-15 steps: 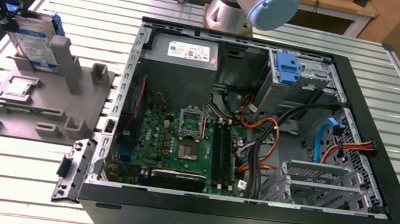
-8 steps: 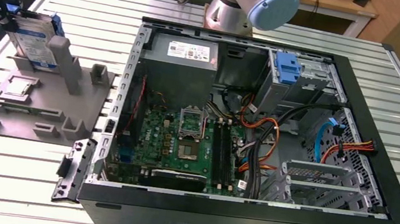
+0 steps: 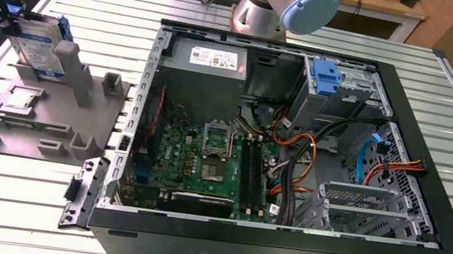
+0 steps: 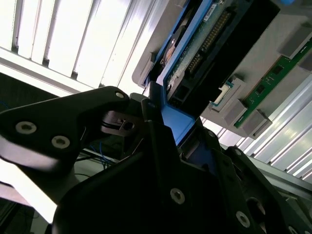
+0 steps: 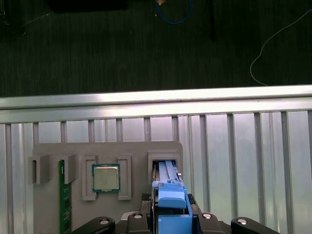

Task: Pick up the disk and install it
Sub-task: 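Pick up the disk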

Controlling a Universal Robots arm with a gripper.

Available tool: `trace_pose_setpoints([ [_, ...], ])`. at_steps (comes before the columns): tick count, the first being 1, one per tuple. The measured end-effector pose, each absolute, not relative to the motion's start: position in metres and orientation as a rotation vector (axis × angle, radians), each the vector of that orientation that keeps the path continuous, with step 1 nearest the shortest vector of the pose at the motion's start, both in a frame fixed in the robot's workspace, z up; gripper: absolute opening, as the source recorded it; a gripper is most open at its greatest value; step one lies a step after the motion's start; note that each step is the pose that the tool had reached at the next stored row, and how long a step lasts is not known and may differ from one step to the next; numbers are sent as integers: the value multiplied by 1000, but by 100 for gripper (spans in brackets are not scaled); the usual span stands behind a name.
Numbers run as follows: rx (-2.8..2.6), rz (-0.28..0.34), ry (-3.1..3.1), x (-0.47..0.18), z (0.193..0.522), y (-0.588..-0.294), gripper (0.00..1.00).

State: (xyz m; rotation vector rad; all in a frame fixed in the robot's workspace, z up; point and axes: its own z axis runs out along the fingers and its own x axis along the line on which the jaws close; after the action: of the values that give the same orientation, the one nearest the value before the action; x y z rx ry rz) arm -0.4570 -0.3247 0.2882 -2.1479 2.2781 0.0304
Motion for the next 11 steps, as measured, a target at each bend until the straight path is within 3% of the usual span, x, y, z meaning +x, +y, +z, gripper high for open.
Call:
trace_pose_setpoints([
  [11,-2168,30,2259,-457,289,-325,37],
])
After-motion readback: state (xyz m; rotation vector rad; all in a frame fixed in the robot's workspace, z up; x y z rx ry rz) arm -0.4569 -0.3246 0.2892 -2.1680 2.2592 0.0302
